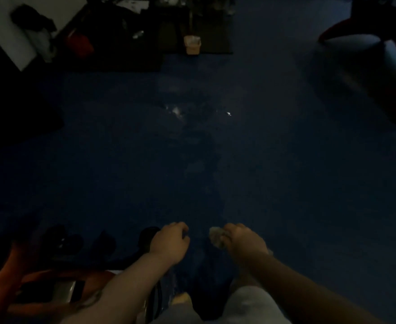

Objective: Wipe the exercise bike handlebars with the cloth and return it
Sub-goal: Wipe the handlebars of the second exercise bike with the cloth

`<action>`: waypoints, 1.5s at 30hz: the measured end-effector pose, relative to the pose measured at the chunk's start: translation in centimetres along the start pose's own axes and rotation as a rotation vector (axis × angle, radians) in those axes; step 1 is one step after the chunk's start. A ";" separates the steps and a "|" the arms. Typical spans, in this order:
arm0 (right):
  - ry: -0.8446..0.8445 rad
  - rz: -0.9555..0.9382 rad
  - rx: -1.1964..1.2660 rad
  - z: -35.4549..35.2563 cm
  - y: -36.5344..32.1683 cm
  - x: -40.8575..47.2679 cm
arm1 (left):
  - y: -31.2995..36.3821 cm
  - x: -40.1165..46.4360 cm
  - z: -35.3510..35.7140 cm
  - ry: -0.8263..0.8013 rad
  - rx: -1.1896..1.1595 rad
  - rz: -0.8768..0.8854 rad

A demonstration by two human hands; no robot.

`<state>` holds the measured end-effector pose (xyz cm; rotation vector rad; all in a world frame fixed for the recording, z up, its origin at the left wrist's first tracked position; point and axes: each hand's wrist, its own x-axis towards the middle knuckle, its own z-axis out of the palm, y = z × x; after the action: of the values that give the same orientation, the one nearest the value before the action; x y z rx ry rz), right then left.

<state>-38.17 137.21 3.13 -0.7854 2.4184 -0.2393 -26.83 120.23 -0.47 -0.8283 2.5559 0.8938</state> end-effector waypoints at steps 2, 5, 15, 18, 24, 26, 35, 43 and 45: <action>-0.029 -0.052 -0.029 -1.5 0.2 3.4 | 0.4 2.4 -0.6 0.016 -0.026 -0.052; -0.087 -0.151 -0.075 -4.4 0.7 9.3 | 0.9 6.1 -1.6 0.066 -0.105 -0.158; -0.174 -0.615 -0.263 -13.9 -4.0 24.1 | 4.3 12.2 -5.0 0.301 -0.390 -0.570; -0.222 -0.735 -0.298 -13.9 -7.5 26.4 | 3.9 12.6 -6.4 0.383 -0.454 -0.657; -0.305 -0.942 -0.386 -12.2 -14.9 30.7 | -0.8 13.6 -8.5 0.525 -0.570 -0.846; -0.302 -0.980 -0.417 -12.2 -17.6 32.4 | -2.4 14.4 -9.7 0.550 -0.589 -0.891; -0.303 -0.999 -0.304 -14.4 -29.5 39.1 | -7.8 19.2 -19.4 0.659 -0.599 -0.915; -0.412 -1.159 -0.351 -12.2 -40.5 44.7 | -14.0 22.2 -26.0 0.813 -0.652 -1.065; -0.430 -1.234 -0.392 -11.9 -44.0 46.1 | -15.8 22.3 -27.6 0.890 -0.684 -1.133</action>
<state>-54.21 74.46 5.74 -2.1648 1.3116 -0.0327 -37.33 83.01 2.88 -2.9426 1.5721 1.0587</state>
